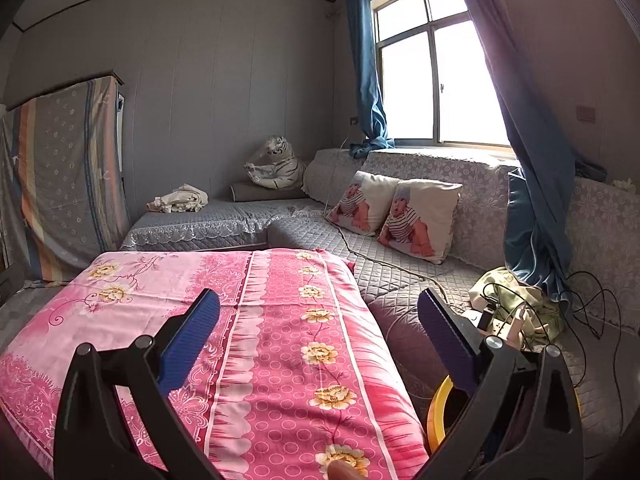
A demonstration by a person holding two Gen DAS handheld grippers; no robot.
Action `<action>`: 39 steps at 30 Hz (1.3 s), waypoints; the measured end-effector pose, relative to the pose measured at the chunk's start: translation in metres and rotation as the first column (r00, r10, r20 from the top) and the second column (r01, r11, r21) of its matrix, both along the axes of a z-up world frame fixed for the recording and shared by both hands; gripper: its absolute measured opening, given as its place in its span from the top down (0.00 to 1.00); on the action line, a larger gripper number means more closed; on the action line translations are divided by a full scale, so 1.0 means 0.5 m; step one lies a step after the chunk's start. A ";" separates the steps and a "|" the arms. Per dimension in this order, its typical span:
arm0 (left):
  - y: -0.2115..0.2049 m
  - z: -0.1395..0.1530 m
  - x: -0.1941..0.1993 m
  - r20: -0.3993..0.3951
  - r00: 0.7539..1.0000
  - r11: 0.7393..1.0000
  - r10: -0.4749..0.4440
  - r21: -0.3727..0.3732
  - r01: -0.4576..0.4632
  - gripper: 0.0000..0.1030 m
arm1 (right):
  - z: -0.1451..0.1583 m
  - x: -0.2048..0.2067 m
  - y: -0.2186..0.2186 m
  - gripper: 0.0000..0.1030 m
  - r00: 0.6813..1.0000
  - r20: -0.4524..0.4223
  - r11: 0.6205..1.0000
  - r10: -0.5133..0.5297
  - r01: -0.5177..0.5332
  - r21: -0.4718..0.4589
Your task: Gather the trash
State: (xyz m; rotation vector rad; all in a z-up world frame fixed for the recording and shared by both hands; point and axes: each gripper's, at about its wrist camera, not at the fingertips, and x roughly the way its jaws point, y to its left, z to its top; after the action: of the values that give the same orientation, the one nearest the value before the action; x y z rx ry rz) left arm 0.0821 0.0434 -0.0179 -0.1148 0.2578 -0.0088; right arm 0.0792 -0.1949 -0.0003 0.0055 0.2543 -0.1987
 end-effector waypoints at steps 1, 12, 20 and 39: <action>-0.001 0.005 -0.009 0.011 1.000 1.000 0.003 0.002 -0.003 0.08 | 0.006 -0.008 0.005 0.08 1.000 0.018 1.000 -0.005 0.005 -0.011; -0.019 0.047 -0.084 0.098 0.995 1.000 -0.003 0.004 0.003 0.08 | 0.032 -0.071 0.009 0.08 0.996 0.087 0.999 0.031 -0.033 0.027; -0.044 0.054 -0.096 0.116 0.993 1.000 -0.027 0.013 0.026 0.08 | 0.025 -0.083 -0.002 0.08 0.995 0.098 0.998 0.021 -0.027 0.057; -0.045 0.037 -0.077 0.077 0.996 0.999 -0.036 -0.016 0.038 0.08 | 0.008 -0.068 -0.014 0.08 0.998 0.065 0.995 0.019 -0.025 0.092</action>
State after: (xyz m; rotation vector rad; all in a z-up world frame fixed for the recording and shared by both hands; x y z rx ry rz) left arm 0.0435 0.0208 0.0006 -0.1270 0.1829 -0.0523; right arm 0.0451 -0.2021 0.0036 0.1009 0.1994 -0.1643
